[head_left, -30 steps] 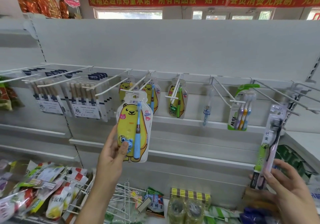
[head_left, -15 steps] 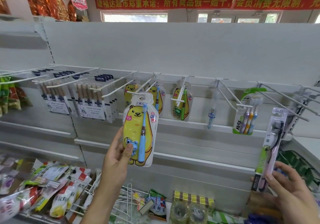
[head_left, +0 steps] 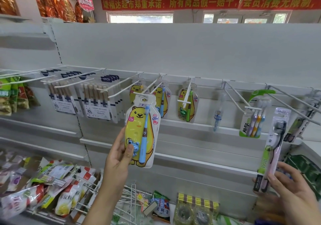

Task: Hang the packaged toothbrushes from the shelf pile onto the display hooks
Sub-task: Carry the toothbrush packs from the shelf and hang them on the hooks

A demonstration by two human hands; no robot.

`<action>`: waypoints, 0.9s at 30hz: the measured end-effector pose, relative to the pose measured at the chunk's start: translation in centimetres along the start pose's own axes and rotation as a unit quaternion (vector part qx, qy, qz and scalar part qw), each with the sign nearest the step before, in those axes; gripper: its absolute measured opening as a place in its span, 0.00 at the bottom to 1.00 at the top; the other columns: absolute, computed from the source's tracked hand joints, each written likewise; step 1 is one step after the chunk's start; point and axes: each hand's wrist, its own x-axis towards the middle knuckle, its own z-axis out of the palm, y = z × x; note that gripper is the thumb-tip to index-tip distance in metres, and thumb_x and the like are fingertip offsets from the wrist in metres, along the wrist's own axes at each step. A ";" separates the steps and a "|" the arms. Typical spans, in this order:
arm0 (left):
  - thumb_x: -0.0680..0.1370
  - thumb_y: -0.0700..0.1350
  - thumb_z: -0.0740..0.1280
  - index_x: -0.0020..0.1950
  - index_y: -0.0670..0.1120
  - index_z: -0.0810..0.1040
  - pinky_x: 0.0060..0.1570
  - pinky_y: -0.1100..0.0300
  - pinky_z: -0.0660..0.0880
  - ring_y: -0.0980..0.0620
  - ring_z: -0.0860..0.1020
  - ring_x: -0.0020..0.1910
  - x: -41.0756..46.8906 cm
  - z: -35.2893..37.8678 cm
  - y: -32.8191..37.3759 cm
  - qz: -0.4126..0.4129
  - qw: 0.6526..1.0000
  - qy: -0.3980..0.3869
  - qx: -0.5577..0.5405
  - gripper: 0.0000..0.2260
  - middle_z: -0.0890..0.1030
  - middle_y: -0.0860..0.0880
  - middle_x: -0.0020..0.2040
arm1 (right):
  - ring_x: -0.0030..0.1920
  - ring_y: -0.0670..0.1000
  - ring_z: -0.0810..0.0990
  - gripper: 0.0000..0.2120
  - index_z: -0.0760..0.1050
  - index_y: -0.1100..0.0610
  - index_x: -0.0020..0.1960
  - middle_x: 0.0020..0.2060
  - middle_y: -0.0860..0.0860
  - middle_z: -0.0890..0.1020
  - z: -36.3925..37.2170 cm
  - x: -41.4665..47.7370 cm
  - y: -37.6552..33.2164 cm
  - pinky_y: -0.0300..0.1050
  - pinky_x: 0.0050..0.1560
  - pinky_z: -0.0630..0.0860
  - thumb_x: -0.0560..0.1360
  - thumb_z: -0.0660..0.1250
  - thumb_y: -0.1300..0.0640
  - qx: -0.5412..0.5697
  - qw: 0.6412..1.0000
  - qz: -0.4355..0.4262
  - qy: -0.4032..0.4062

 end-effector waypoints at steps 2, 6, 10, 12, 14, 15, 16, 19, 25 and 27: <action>0.77 0.45 0.65 0.73 0.60 0.70 0.59 0.55 0.81 0.53 0.83 0.61 0.2 -0.1 -0.2 -0.001 1.000 -0.003 -0.005 0.25 0.84 0.57 0.60 | 0.34 0.54 0.87 0.13 0.76 0.51 0.52 0.39 0.52 0.87 0.3 0.2 0.0 0.50 0.30 0.83 0.68 0.66 0.62 0.001 1.000 0.004 0.004; 0.77 0.51 0.71 0.72 0.62 0.72 0.60 0.51 0.81 0.50 0.82 0.62 0.3 -0.4 -0.5 -0.009 1.000 0.001 -0.014 0.24 0.84 0.52 0.62 | 0.34 0.53 0.87 0.16 0.75 0.51 0.52 0.38 0.51 0.87 0.7 0.2 -0.1 0.49 0.29 0.83 0.66 0.67 0.61 0.010 1.000 0.006 0.007; 0.77 0.45 0.66 0.73 0.60 0.71 0.61 0.45 0.77 0.48 0.83 0.61 0.7 -0.4 -0.7 -0.008 1.000 0.008 -0.013 0.25 0.85 0.51 0.60 | 0.34 0.53 0.87 0.19 0.74 0.55 0.57 0.40 0.53 0.87 0.8 0.1 -0.1 0.49 0.30 0.83 0.67 0.70 0.62 0.013 1.000 0.006 0.007; 0.77 0.45 0.67 0.73 0.60 0.71 0.61 0.47 0.78 0.49 0.83 0.61 0.9 -0.3 -0.7 -0.010 1.000 0.005 -0.011 0.25 0.85 0.51 0.60 | 0.34 0.53 0.87 0.16 0.75 0.54 0.55 0.41 0.53 0.87 0.8 0.2 -0.1 0.49 0.29 0.83 0.68 0.69 0.63 0.015 1.000 0.008 0.006; 0.78 0.49 0.70 0.72 0.61 0.71 0.61 0.48 0.79 0.48 0.82 0.62 0.9 -0.3 -0.7 -0.011 1.000 0.002 -0.011 0.23 0.85 0.51 0.60 | 0.34 0.53 0.87 0.18 0.75 0.52 0.53 0.38 0.51 0.87 1.0 0.3 -0.2 0.48 0.28 0.82 0.64 0.71 0.60 0.013 1.000 0.013 0.005; 0.77 0.52 0.72 0.72 0.62 0.71 0.61 0.48 0.79 0.48 0.82 0.62 0.9 -0.3 -0.7 -0.013 1.000 0.000 -0.012 0.24 0.85 0.52 0.60 | 0.34 0.52 0.87 0.18 0.75 0.51 0.53 0.37 0.51 0.87 1.1 0.3 -0.2 0.47 0.28 0.82 0.64 0.70 0.60 0.014 1.000 0.013 0.007; 0.76 0.54 0.73 0.71 0.62 0.72 0.61 0.48 0.80 0.48 0.82 0.62 0.9 -0.2 -0.6 -0.015 1.000 0.002 -0.013 0.25 0.85 0.52 0.60 | 0.34 0.52 0.87 0.17 0.75 0.51 0.52 0.37 0.51 0.87 1.2 0.2 -0.2 0.47 0.28 0.82 0.64 0.68 0.60 0.015 1.000 0.013 0.007; 0.66 0.64 0.78 0.71 0.63 0.72 0.56 0.54 0.82 0.50 0.83 0.61 0.8 -0.4 -0.6 -0.021 1.000 0.007 -0.013 0.35 0.85 0.52 0.61 | 0.34 0.51 0.87 0.16 0.75 0.53 0.55 0.43 0.54 0.86 1.3 0.2 0.0 0.47 0.28 0.82 0.68 0.67 0.62 0.008 1.000 0.007 0.009; 0.71 0.60 0.75 0.72 0.59 0.74 0.61 0.42 0.79 0.49 0.83 0.61 0.2 -1.0 -0.4 -0.001 1.000 0.021 -0.006 0.30 0.84 0.53 0.62 | 0.30 0.44 0.85 0.18 0.70 0.61 0.66 0.35 0.48 0.87 1.3 0.2 0.4 0.38 0.24 0.78 0.79 0.61 0.73 -0.005 1.000 0.012 0.017; 0.63 0.69 0.78 0.71 0.58 0.75 0.58 0.43 0.81 0.49 0.83 0.61 -0.1 -1.1 -0.2 0.005 1.000 0.021 -0.003 0.39 0.84 0.52 0.62 | 0.32 0.48 0.86 0.21 0.70 0.62 0.67 0.37 0.50 0.87 1.3 0.3 0.7 0.42 0.26 0.81 0.75 0.65 0.69 0.002 1.000 0.014 0.007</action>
